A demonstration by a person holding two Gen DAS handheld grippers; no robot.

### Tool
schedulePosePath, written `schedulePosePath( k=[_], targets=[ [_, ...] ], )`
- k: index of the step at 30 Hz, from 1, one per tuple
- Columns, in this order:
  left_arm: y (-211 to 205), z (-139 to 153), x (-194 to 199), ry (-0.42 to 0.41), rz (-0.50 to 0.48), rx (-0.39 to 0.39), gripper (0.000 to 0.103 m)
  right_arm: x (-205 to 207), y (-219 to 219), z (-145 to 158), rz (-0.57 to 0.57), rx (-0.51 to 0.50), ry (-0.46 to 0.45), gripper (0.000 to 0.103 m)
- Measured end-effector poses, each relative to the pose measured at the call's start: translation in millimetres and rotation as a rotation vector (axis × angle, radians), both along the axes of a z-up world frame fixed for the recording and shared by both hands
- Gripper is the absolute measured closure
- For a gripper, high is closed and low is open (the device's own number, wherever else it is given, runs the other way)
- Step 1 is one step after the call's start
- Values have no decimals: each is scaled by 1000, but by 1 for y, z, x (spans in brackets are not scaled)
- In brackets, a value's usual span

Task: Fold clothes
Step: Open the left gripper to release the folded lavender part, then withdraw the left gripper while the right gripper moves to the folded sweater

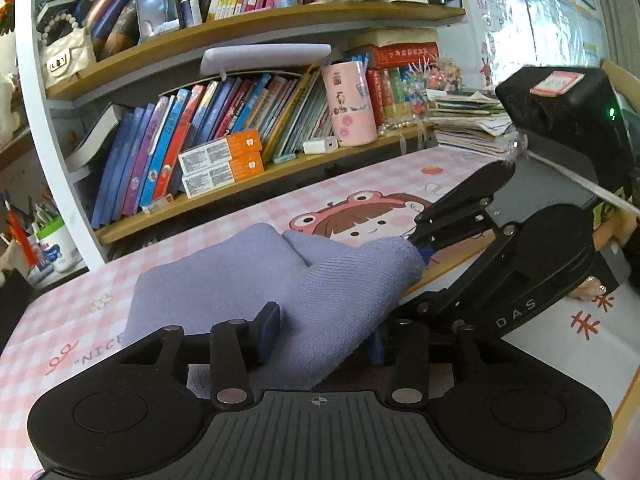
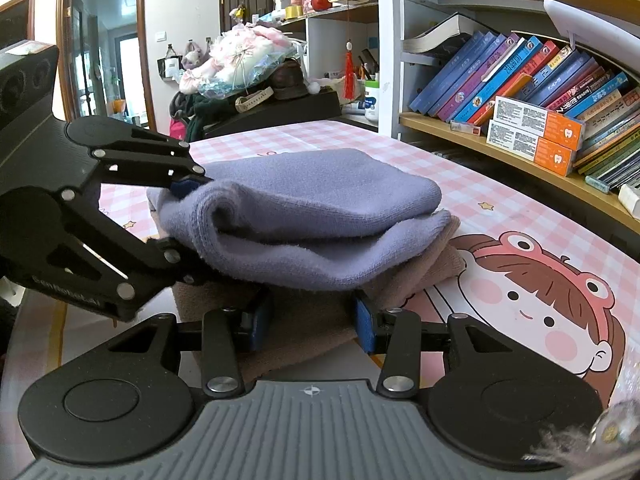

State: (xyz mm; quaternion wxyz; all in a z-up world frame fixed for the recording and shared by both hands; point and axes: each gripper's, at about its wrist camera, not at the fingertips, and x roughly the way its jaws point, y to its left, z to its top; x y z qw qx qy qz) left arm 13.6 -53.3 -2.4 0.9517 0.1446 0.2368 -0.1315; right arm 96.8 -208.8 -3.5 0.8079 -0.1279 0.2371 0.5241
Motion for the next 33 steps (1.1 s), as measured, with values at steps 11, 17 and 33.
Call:
schedulePosePath(
  k=[11,17,33],
  targets=[
    [-3,4,-2,-9,-29,-52,62,-1,-1,0,2,0,-1,62],
    [-3,3,-3,5,-32,-55,61,-1,-1,0,2,-1,-2,62],
    [24,29,-31,122,-226,-283,42,-1,-2,0,0,1,3,62]
  ],
)
